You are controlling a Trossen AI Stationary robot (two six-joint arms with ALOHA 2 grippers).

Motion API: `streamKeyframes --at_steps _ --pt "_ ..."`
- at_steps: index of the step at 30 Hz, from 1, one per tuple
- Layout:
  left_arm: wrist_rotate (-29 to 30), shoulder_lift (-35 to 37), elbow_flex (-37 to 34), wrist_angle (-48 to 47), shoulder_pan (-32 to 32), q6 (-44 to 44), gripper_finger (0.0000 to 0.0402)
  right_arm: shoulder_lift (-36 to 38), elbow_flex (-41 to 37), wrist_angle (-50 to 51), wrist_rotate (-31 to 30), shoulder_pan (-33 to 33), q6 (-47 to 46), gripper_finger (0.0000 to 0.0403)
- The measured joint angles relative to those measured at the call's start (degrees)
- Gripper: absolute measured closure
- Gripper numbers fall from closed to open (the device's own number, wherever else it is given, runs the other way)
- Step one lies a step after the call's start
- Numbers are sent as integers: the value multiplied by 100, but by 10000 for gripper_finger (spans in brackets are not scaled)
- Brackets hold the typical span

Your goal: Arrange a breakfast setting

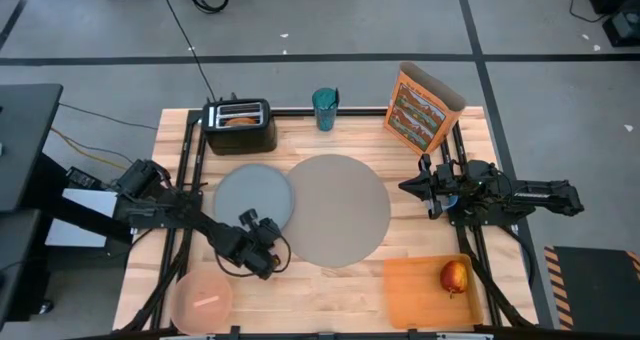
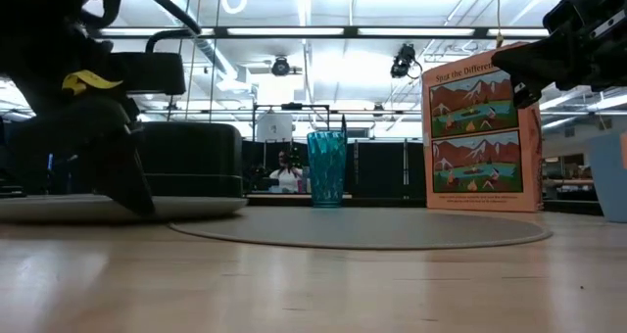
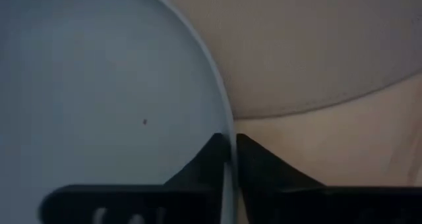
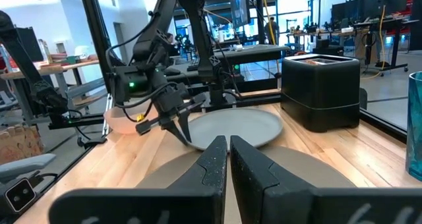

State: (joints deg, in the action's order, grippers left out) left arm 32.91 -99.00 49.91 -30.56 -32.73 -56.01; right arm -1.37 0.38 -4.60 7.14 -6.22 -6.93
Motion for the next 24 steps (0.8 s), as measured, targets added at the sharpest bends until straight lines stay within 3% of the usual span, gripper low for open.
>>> streamKeyframes --at_steps 8,14,20,24 --pt "-5 0 362 -428 -58 199 387 0 1 -1 0 0 -1 376" --pt "96 0 979 -716 -242 910 387 0 0 -2 0 0 1 376" --pt "340 0 1471 -688 -406 2538 387 -1 2 -2 0 0 -1 376" --pt "473 -17 1504 -58 -330 4079 386 0 2 0 0 0 -1 376"
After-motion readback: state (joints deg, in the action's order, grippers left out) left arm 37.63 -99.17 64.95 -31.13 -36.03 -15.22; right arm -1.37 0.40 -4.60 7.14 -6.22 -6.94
